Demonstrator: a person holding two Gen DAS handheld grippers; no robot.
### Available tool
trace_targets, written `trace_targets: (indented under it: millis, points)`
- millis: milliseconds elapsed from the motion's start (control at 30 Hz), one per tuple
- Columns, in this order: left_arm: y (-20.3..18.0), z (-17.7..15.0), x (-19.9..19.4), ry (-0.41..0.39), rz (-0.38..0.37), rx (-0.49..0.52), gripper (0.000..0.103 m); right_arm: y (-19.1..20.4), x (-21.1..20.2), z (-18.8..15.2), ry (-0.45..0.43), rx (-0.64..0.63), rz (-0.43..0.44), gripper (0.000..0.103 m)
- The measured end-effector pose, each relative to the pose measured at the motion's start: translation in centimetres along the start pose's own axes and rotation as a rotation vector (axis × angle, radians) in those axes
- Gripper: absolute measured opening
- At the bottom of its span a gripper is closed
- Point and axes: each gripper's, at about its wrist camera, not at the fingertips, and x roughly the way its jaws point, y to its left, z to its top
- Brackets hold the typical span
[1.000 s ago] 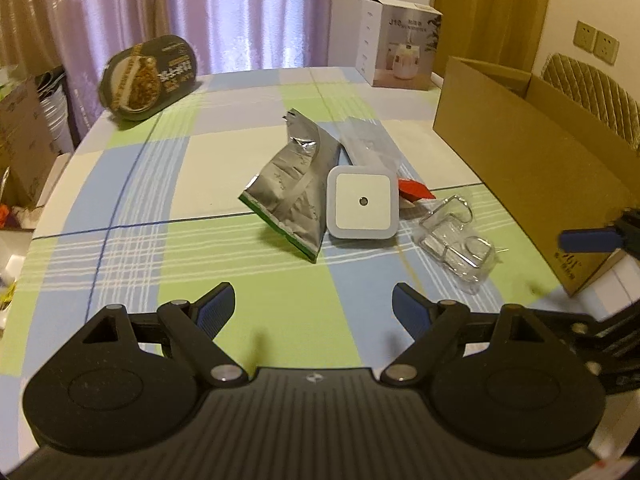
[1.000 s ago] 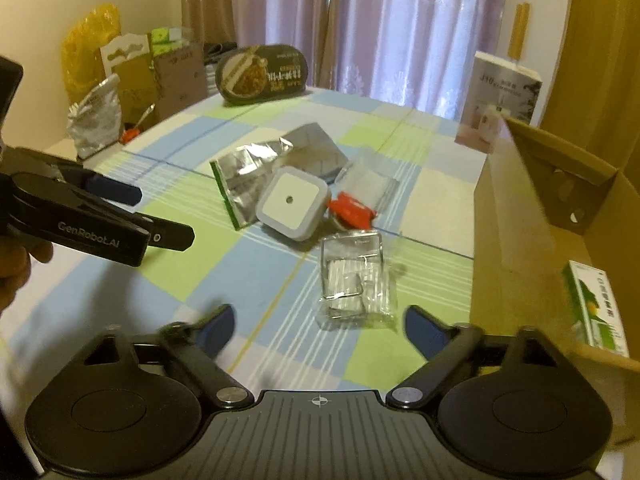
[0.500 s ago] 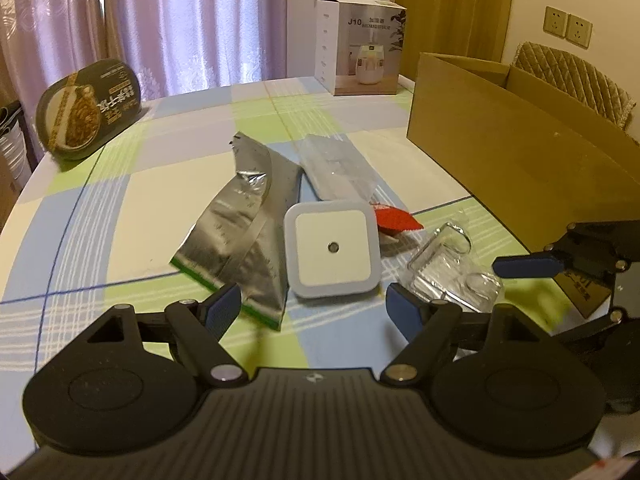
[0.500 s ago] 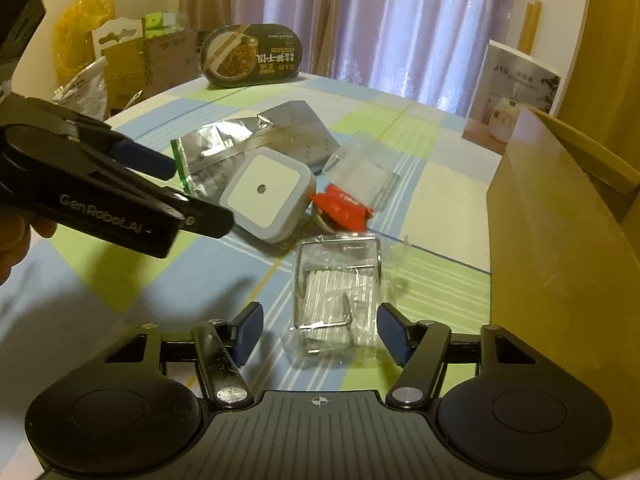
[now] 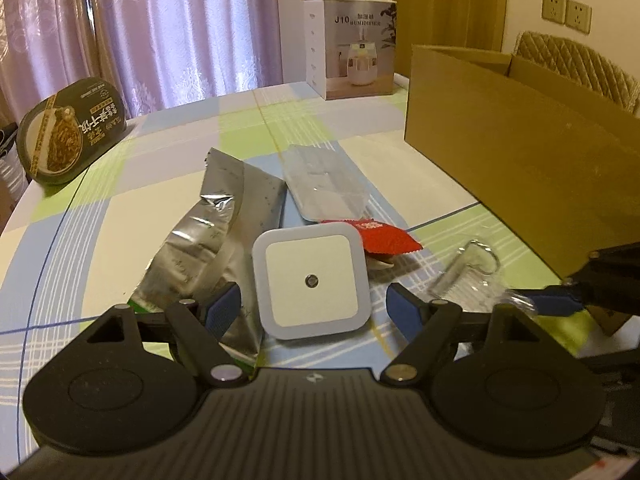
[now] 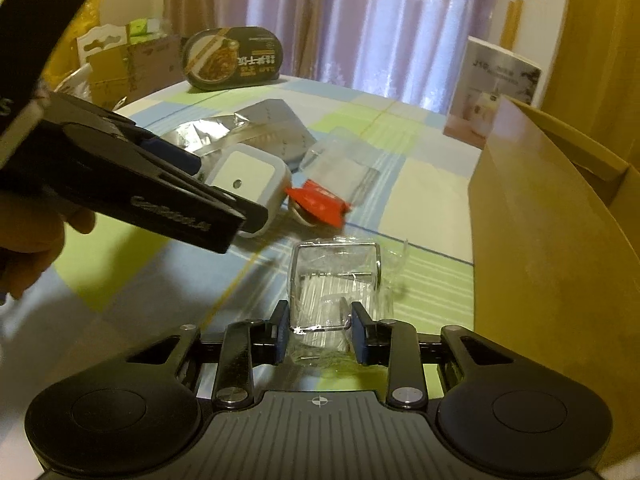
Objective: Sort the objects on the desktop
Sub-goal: 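Lower left tool to the white night light while right tool reaches the clear plastic pack, then close left tool on the white night light while right tool grips the clear plastic pack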
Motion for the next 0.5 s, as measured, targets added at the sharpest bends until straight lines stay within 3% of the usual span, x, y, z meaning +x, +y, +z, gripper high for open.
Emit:
trace_targets:
  millis: [100, 200, 333, 500]
  points:
    - [-0.4, 0.2, 0.6, 0.007, 0.027, 0.006, 0.075, -0.1, -0.4, -0.3, 0.004, 0.01, -0.004, 0.028]
    - [-0.6, 0.4, 0.9, 0.009, 0.053, 0.002, 0.062, -0.2, -0.8, -0.5, 0.008, 0.018, -0.005, 0.028]
    - [-1.0, 0.4, 0.5, 0.03, 0.066, 0.002, 0.061, -0.1, -1.6, -0.9, 0.015, 0.01, 0.008, 0.028]
    - [-2.0, -0.9, -2.8, 0.075, 0.035, 0.001, 0.061, 0.2, -3.5, -2.0, 0.027, -0.001, 0.029, 0.028]
